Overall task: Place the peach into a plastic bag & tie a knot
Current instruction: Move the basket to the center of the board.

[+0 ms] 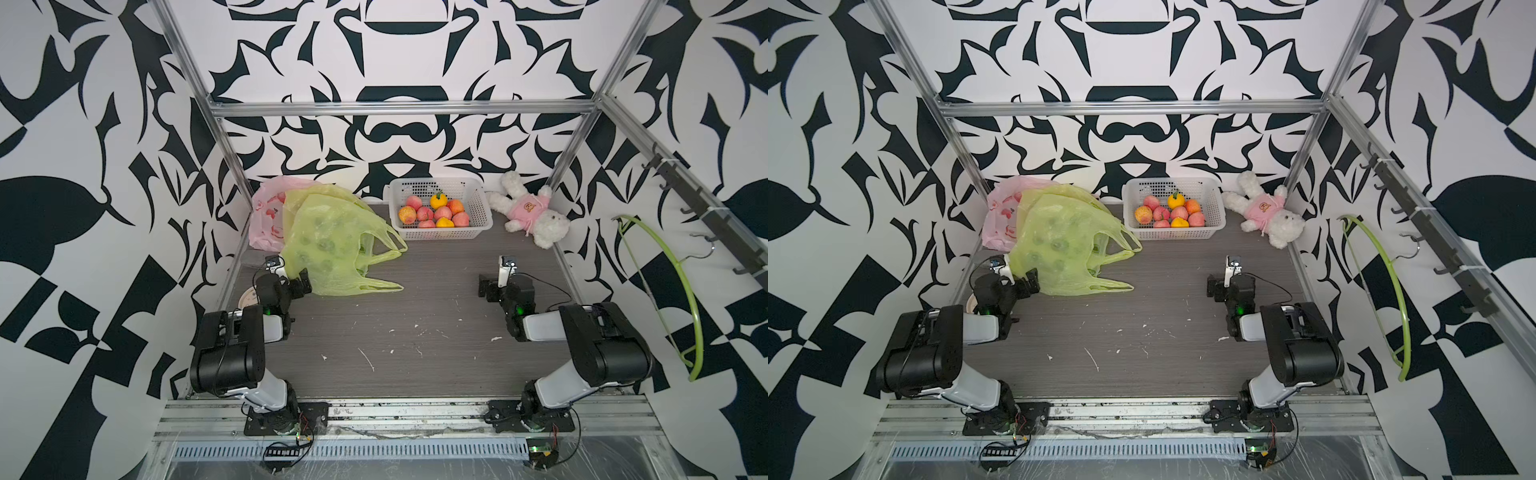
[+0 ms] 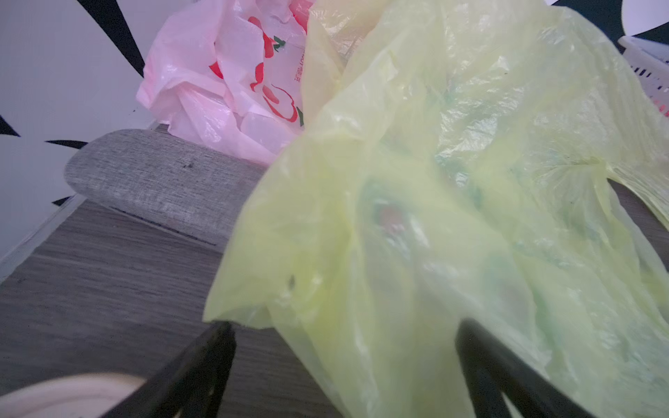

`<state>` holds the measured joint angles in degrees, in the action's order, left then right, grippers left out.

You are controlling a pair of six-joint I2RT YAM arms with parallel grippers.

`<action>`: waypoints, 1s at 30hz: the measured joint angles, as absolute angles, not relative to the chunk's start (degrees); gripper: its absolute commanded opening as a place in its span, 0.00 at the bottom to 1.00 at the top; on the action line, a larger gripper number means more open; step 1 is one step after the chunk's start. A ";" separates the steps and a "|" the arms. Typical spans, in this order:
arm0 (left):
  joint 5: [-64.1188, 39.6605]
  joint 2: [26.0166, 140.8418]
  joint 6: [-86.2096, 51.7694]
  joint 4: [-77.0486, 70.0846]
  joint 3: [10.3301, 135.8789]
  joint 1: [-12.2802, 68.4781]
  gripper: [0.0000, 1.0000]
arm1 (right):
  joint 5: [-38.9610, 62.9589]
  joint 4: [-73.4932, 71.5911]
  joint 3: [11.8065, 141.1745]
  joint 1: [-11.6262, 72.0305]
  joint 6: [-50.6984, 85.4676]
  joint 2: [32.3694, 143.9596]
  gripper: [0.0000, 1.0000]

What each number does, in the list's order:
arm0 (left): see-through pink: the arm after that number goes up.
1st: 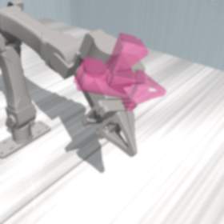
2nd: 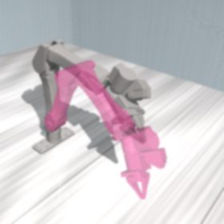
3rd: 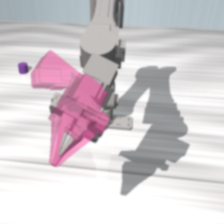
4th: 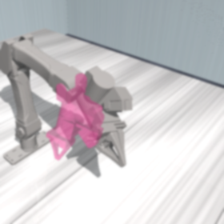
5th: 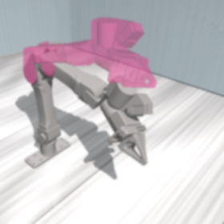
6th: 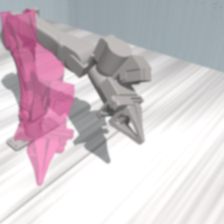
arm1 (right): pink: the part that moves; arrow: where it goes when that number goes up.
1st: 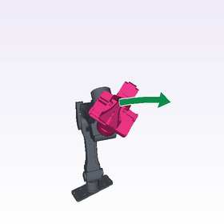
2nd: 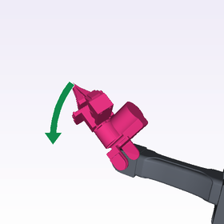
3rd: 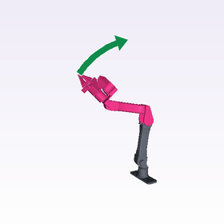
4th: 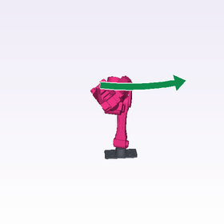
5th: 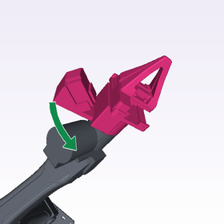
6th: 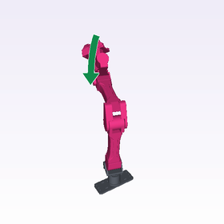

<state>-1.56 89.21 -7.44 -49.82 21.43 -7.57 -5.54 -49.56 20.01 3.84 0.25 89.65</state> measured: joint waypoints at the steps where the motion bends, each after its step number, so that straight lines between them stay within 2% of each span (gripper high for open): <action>1: -1.56 89.21 -7.44 -49.82 21.43 -7.57 0.99 | -5.52 -49.58 20.01 3.84 0.23 89.65 1.00; 27: -1.21 89.06 -7.55 -49.84 21.43 -7.57 0.99 | -5.65 -49.28 20.03 3.86 -0.16 89.45 1.00; 30: 1.80 84.25 -8.51 -46.04 21.39 -7.33 0.99 | -7.18 -40.42 21.54 3.86 0.45 84.38 1.00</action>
